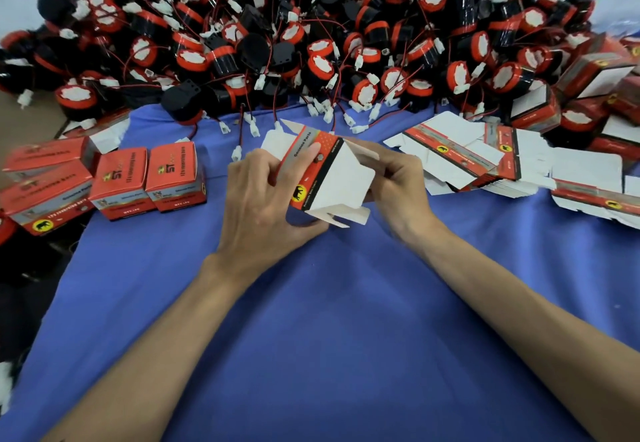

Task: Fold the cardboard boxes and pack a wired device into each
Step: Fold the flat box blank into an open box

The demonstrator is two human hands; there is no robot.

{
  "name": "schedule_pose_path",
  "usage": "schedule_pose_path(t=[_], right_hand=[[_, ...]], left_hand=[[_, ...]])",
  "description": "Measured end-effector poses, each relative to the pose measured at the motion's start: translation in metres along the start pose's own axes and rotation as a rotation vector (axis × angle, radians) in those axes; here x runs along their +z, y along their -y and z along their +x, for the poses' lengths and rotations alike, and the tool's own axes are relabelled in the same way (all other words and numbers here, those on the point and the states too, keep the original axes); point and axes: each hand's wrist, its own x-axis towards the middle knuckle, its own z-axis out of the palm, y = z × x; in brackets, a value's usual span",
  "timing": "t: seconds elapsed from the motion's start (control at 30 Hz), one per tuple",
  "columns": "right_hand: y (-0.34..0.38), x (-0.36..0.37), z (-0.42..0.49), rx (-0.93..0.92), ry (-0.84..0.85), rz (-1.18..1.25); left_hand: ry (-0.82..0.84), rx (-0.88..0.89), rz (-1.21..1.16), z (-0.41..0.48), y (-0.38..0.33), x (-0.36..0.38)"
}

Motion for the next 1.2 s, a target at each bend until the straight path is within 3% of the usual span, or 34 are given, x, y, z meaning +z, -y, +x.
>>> schedule_pose_path(t=[0.3, 0.47, 0.8, 1.07, 1.2], right_hand=[[-0.002, -0.004, 0.001, 0.113, -0.010, 0.038], [0.002, 0.003, -0.003, 0.091, -0.012, 0.080], [0.013, 0.010, -0.014, 0.026, 0.310, 0.265], [0.013, 0.005, -0.018, 0.087, 0.485, 0.207], [0.010, 0.010, -0.022, 0.110, 0.433, 0.199]], left_hand=[[-0.032, -0.049, -0.053, 0.001, 0.004, -0.003], [-0.036, 0.049, -0.092, 0.003, 0.004, -0.002], [-0.098, -0.051, -0.347, 0.004, 0.004, -0.005], [-0.184, -0.226, -0.492, 0.004, 0.005, -0.008], [-0.216, -0.273, -0.488, 0.000, 0.005, -0.005]])
